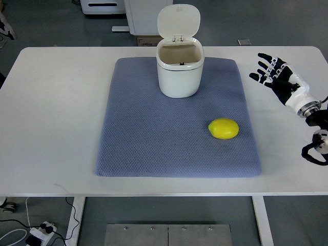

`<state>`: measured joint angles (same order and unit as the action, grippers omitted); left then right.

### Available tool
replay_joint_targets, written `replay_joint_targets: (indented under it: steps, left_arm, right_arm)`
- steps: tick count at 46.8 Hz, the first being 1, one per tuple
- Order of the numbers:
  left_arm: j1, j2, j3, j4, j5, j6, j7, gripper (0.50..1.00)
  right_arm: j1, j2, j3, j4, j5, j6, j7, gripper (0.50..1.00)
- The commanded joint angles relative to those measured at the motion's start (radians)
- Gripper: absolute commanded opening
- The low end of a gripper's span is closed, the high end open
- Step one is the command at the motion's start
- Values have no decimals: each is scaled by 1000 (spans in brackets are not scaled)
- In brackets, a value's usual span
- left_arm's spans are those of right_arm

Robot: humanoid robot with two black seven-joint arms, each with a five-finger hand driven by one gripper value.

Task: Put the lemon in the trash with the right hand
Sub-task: 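Move the right hand down over the yellow lemon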

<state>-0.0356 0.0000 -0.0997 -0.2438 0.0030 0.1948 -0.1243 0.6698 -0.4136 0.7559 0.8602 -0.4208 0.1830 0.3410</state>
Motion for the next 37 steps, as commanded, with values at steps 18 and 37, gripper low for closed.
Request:
replay_joint_targets:
  steps: [18,37]
  left_arm:
    - [-1,0,0,0,0,0,0,1000]
    - [-1,0,0,0,0,0,0,1000]
  right_arm:
    - [134,-243,-406,206,-41,0,107,995]
    - [191,-264,-561,289,-39,-16,113,985]
